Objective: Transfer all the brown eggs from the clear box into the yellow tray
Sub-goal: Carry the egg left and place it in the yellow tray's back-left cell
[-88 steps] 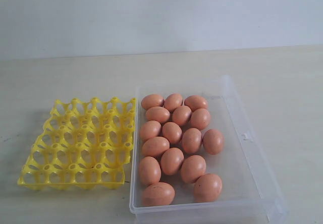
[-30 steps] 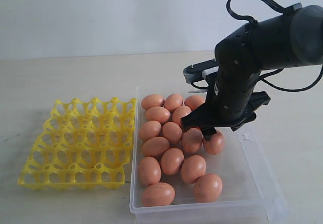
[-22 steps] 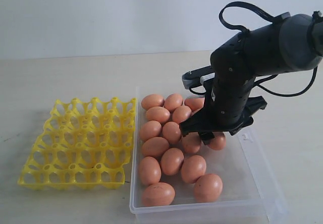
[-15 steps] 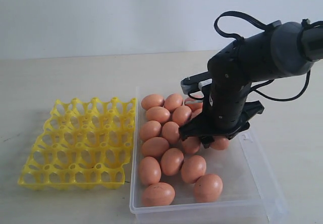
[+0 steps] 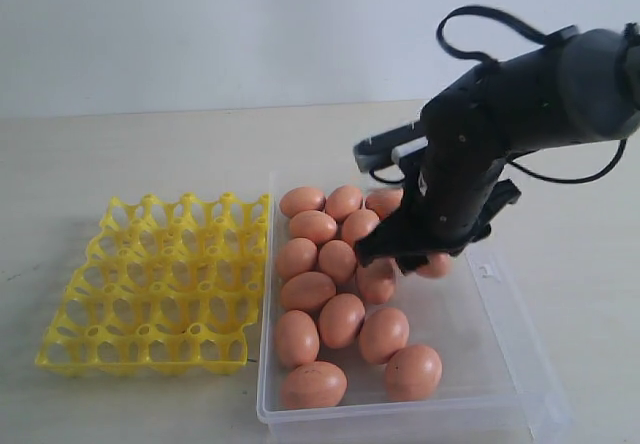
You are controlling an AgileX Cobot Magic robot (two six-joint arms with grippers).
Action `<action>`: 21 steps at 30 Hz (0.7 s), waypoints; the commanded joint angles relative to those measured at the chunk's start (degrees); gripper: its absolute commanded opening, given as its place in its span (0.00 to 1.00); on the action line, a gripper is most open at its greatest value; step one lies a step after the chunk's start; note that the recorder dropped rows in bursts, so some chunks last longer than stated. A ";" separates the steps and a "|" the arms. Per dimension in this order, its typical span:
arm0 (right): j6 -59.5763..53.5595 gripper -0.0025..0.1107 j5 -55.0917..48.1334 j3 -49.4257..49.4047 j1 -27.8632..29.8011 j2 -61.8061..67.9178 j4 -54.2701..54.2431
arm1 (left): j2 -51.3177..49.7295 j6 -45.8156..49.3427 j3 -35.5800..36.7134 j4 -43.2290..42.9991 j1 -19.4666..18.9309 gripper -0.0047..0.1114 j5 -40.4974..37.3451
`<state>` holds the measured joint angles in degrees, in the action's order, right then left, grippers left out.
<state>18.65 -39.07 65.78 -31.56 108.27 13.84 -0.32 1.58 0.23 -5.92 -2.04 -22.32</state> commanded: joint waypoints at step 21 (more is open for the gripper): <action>31.76 0.02 69.00 14.29 -9.80 13.28 35.64 | 0.32 -0.28 -0.23 0.14 0.32 0.04 0.52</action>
<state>41.72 26.36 74.95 -41.25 116.99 43.43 -0.32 1.58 0.23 -5.92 -2.04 -22.32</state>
